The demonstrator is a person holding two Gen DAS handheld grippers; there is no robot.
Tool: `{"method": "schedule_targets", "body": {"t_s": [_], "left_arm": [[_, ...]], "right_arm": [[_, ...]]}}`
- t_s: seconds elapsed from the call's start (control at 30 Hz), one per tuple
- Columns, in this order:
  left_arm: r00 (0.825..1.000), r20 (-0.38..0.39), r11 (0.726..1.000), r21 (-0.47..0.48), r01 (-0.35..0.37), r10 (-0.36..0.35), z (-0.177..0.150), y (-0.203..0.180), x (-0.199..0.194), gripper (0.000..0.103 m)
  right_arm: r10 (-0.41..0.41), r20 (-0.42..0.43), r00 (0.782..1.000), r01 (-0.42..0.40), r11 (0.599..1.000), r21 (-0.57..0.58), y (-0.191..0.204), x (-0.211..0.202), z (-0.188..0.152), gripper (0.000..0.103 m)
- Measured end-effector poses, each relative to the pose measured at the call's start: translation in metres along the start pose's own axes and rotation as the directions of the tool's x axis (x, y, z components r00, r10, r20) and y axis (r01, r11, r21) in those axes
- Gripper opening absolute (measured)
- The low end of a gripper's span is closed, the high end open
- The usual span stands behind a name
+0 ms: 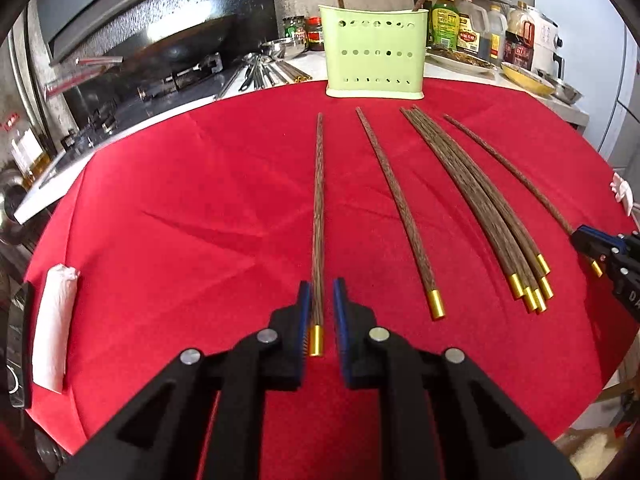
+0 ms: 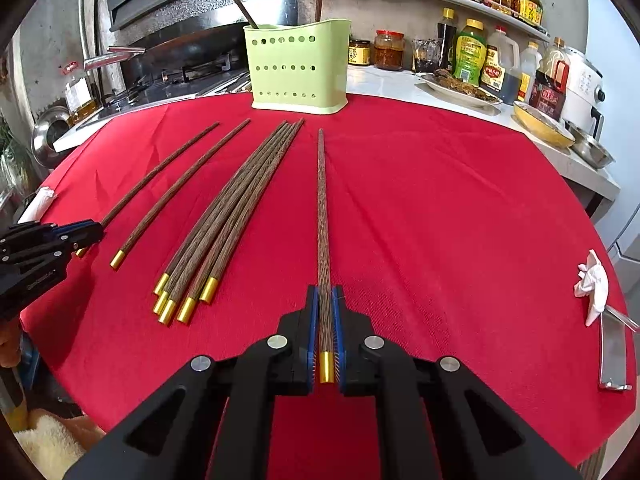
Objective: Organize utensils
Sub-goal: 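Lift both chopsticks and turn them upright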
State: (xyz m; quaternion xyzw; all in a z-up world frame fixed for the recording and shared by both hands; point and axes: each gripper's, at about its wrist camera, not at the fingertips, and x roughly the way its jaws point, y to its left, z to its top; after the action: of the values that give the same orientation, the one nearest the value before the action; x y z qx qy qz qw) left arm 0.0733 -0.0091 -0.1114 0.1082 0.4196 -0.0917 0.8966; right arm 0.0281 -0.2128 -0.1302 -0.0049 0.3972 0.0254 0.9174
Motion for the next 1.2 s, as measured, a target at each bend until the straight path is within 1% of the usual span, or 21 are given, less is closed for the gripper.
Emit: {"method": "schedule_targets", "body": {"t_s": [0.07, 0.2, 0.3, 0.37, 0.47, 0.6, 0.8, 0.9, 1.0, 1.03, 1.1, 1.13, 1.2], "left_arm": [[1.0, 0.003, 1.0, 0.004, -0.004, 0.004, -0.001, -0.001, -0.001, 0.007], [1.0, 0.018, 1.0, 0.012, -0.002, 0.001, -0.005, -0.001, -0.004, 0.007], [1.0, 0.023, 1.0, -0.011, 0.022, -0.022, -0.006, 0.004, -0.006, 0.007], [0.999, 0.038, 0.999, -0.024, 0.035, -0.034, -0.006, 0.008, -0.011, 0.007], [0.996, 0.074, 0.998, -0.041, 0.05, -0.047, -0.004, 0.014, -0.023, 0.007], [0.988, 0.145, 0.997, -0.046, 0.064, -0.057, 0.002, 0.021, -0.045, 0.007], [0.967, 0.246, 0.996, -0.052, 0.078, -0.063, 0.012, 0.026, -0.079, 0.007], [0.953, 0.298, 0.996, -0.041, 0.078, -0.062, 0.017, 0.026, -0.096, 0.007], [0.938, 0.342, 0.996, -0.034, 0.078, -0.062, 0.025, 0.028, -0.111, 0.007], [0.931, 0.358, 0.996, -0.029, 0.079, -0.064, 0.029, 0.029, -0.116, 0.007], [0.923, 0.381, 0.997, -0.03, 0.076, -0.059, 0.035, 0.031, -0.124, 0.007], [0.916, 0.397, 0.997, -0.029, 0.073, -0.056, 0.038, 0.032, -0.13, 0.007], [0.911, 0.408, 0.997, -0.027, 0.076, -0.058, 0.04, 0.033, -0.134, 0.007]], "right_arm": [[0.004, 0.007, 1.0, -0.004, 1.0, 0.011, -0.001, -0.001, -0.001, 0.009], [-0.001, 0.031, 1.0, 0.0, 1.0, 0.008, 0.0, -0.002, -0.004, 0.007], [0.02, 0.03, 0.999, -0.022, 0.999, 0.042, -0.005, -0.004, -0.004, 0.007], [0.021, 0.037, 0.999, -0.023, 0.999, 0.048, -0.006, -0.008, -0.004, 0.007], [0.023, 0.075, 0.997, -0.028, 0.998, 0.06, -0.008, -0.02, -0.001, 0.007], [0.019, 0.141, 0.99, -0.03, 0.997, 0.072, -0.011, -0.041, 0.004, 0.007], [0.016, 0.233, 0.972, -0.037, 0.996, 0.085, -0.015, -0.074, 0.016, 0.007], [0.011, 0.288, 0.958, -0.036, 0.996, 0.081, -0.016, -0.093, 0.025, 0.007], [0.018, 0.314, 0.949, -0.044, 0.996, 0.075, -0.016, -0.105, 0.036, 0.007], [0.018, 0.311, 0.95, -0.042, 0.997, 0.071, -0.015, -0.107, 0.039, 0.007], [0.015, 0.271, 0.962, -0.03, 0.998, 0.053, -0.013, -0.107, 0.046, 0.007], [0.008, 0.262, 0.965, -0.023, 0.998, 0.054, -0.012, -0.108, 0.046, 0.007], [-0.004, 0.241, 0.971, -0.006, 0.999, 0.041, -0.011, -0.106, 0.045, 0.007]]}}
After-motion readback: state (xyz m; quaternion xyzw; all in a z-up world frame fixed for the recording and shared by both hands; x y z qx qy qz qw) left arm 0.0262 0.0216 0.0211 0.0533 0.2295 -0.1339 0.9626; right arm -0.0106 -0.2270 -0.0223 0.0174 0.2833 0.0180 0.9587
